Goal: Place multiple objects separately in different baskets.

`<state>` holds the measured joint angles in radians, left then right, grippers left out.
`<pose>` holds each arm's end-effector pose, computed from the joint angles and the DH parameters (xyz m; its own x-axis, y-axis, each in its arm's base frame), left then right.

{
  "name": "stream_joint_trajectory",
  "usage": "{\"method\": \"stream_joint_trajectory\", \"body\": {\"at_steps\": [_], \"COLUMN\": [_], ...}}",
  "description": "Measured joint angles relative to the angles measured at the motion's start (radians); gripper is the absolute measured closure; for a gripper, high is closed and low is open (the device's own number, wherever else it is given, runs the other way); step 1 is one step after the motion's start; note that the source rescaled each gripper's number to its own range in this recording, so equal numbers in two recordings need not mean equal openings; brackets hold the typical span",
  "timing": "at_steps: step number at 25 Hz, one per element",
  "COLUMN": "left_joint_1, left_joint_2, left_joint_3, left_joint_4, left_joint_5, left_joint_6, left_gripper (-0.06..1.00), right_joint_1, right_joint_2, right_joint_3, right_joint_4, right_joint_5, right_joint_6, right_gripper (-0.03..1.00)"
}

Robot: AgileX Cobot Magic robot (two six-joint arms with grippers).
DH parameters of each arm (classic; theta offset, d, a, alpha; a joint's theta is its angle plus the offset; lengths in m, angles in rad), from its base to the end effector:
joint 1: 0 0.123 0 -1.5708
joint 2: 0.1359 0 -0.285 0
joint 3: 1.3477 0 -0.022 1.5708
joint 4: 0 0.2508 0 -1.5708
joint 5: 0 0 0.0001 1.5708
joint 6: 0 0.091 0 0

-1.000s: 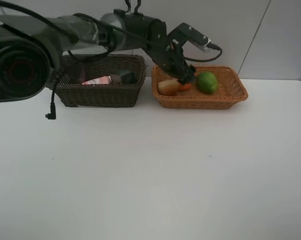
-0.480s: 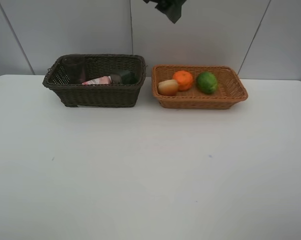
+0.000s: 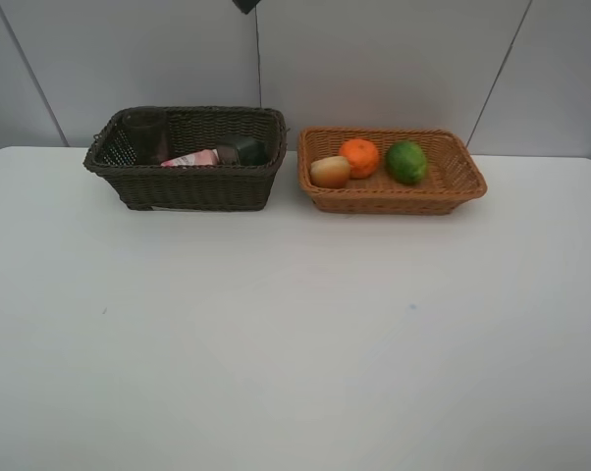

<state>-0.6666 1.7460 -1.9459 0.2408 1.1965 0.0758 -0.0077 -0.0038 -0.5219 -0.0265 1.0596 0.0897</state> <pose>0.3085 -0.2170 0.4169 -0.5256 0.6177 -0.5850 0.5889 0.7604 0.2738 -0.0080 -0.0020 0.2834 -0.4284 0.0799 -0.9001 0.0616 0.9963 0.0592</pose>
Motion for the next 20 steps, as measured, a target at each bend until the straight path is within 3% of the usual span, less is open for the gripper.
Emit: {"method": "stream_joint_trajectory", "body": {"at_steps": [9,20], "left_joint_1": [0.036,0.252], "left_joint_2": [-0.357,-0.836], "left_joint_3": [0.478,0.967], "left_joint_4": [0.000,-0.058], "left_joint_5": [-0.014,-0.078], "left_joint_6": [-0.093,-0.162], "left_gripper": [-0.05,-0.05], "right_joint_1": [0.000,0.000], "right_joint_2": [0.000,0.000], "right_joint_3": [0.000,0.000], "right_joint_4": [0.000,0.000], "right_joint_5": [0.000,0.000], "right_joint_6": [-0.001,-0.001], "right_gripper": [0.00,0.00]}}
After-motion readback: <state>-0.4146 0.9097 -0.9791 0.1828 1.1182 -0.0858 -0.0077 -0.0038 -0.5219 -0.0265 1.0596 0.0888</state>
